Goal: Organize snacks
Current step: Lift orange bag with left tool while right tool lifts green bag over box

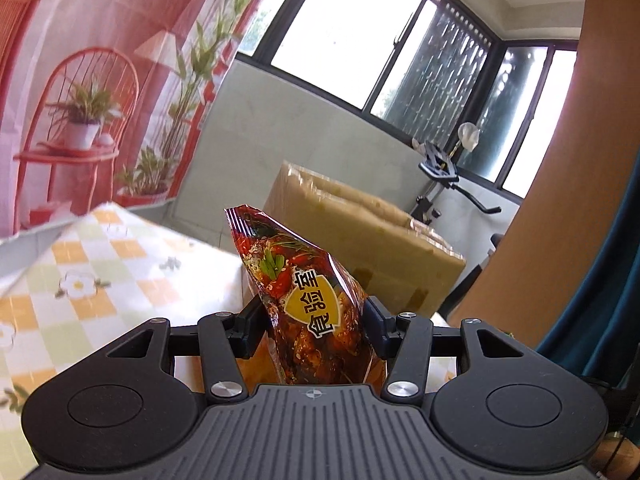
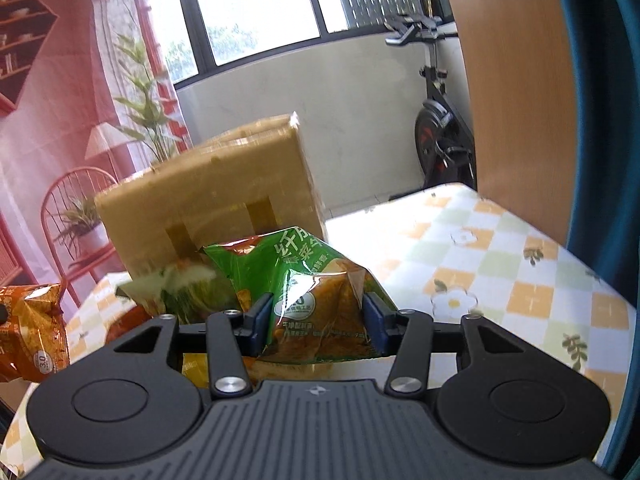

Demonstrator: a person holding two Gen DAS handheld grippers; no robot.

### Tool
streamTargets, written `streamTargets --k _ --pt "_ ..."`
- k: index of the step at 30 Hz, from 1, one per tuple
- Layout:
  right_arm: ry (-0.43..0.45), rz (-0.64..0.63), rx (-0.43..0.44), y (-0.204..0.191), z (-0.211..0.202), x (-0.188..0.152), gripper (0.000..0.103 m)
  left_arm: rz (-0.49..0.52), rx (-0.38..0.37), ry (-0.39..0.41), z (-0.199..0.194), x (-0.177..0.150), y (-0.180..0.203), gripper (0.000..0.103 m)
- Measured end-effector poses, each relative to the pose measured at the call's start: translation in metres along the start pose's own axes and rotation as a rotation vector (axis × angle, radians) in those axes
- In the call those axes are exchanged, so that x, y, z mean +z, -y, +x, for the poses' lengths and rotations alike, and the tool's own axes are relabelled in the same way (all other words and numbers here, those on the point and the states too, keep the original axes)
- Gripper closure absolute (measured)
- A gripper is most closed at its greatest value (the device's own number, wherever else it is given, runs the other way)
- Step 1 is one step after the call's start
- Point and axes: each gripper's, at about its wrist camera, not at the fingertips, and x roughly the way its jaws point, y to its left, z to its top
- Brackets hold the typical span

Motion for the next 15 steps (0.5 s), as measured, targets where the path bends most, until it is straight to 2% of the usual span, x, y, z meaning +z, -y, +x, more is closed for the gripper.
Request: streamTargets --k 15 --pt "0.155 -0.068 0.08 -0.02 0.006 0.079 0.053 0.072 -0.037 0.146 0.011 0.058 0.028 0.048"
